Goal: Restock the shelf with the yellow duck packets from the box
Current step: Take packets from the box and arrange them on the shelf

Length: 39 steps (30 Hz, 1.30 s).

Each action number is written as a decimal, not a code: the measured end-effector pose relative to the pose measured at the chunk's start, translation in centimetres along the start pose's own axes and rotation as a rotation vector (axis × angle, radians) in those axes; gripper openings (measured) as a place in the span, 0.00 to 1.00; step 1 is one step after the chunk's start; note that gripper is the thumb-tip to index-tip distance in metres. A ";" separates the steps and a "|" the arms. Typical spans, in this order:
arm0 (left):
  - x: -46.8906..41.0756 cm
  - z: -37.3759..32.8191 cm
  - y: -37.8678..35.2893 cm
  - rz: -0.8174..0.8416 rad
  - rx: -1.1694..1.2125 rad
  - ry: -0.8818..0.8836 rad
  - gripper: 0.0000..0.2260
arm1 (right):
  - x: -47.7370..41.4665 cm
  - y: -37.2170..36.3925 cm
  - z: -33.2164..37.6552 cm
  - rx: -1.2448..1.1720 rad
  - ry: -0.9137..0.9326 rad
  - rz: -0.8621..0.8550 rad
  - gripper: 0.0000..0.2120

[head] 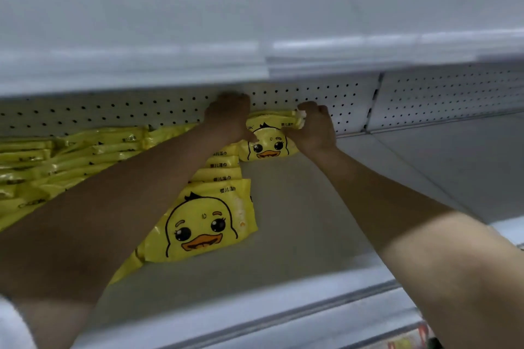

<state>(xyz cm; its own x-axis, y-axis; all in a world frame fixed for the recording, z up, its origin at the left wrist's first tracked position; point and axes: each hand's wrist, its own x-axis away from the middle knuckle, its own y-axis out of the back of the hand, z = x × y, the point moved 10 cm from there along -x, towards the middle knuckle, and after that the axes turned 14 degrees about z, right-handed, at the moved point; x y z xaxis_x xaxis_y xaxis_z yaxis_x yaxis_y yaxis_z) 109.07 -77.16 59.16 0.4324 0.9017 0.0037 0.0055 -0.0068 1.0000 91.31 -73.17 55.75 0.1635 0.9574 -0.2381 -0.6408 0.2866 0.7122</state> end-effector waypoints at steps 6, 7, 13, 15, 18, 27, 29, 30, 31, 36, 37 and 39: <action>5.7 -0.4 2.5 -0.063 0.132 0.028 0.34 | 3.9 2.3 1.5 0.055 0.066 0.070 0.34; 7.0 -0.4 2.9 -0.068 0.144 0.039 0.34 | 4.7 2.6 2.1 0.059 0.080 0.091 0.34; 17.7 -0.9 5.1 -0.141 0.228 0.158 0.36 | 12.4 4.2 6.7 0.170 0.210 0.232 0.32; 21.7 -1.2 4.7 -0.118 0.248 0.221 0.35 | 15.4 3.9 8.2 0.227 0.218 0.307 0.32; 28.4 -1.0 3.1 -0.111 0.246 0.322 0.35 | 20.1 2.8 10.7 0.287 0.243 0.354 0.34; 49.5 6.2 -4.0 0.011 0.284 0.637 0.32 | 34.1 -8.0 19.5 0.190 0.441 0.613 0.36; 53.4 8.3 -4.8 0.003 0.309 0.682 0.32 | 36.4 -10.4 22.1 0.183 0.495 0.654 0.36; 55.3 9.3 -5.3 0.005 0.314 0.704 0.32 | 37.6 -11.6 23.3 0.178 0.522 0.673 0.36; 57.0 10.4 -5.9 0.011 0.313 0.727 0.32 | 38.8 -12.8 24.5 0.174 0.545 0.695 0.36; 64.9 16.7 -7.9 0.005 0.315 0.833 0.30 | 44.4 -20.3 30.9 0.185 0.642 0.798 0.35; 66.5 18.3 -8.6 0.012 0.318 0.853 0.29 | 45.5 -22.1 32.4 0.193 0.659 0.808 0.35; 69.7 21.7 -10.2 0.035 0.324 0.891 0.29 | 47.6 -26.0 35.2 0.202 0.685 0.840 0.35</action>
<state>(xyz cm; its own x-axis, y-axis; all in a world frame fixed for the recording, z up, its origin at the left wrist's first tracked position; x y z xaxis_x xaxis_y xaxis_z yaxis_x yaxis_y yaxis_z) 158.67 -23.62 49.05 -0.4097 0.8959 0.1717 0.3131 -0.0387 0.9489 142.13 -33.77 49.11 -0.7575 0.6450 0.1011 -0.2085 -0.3858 0.8987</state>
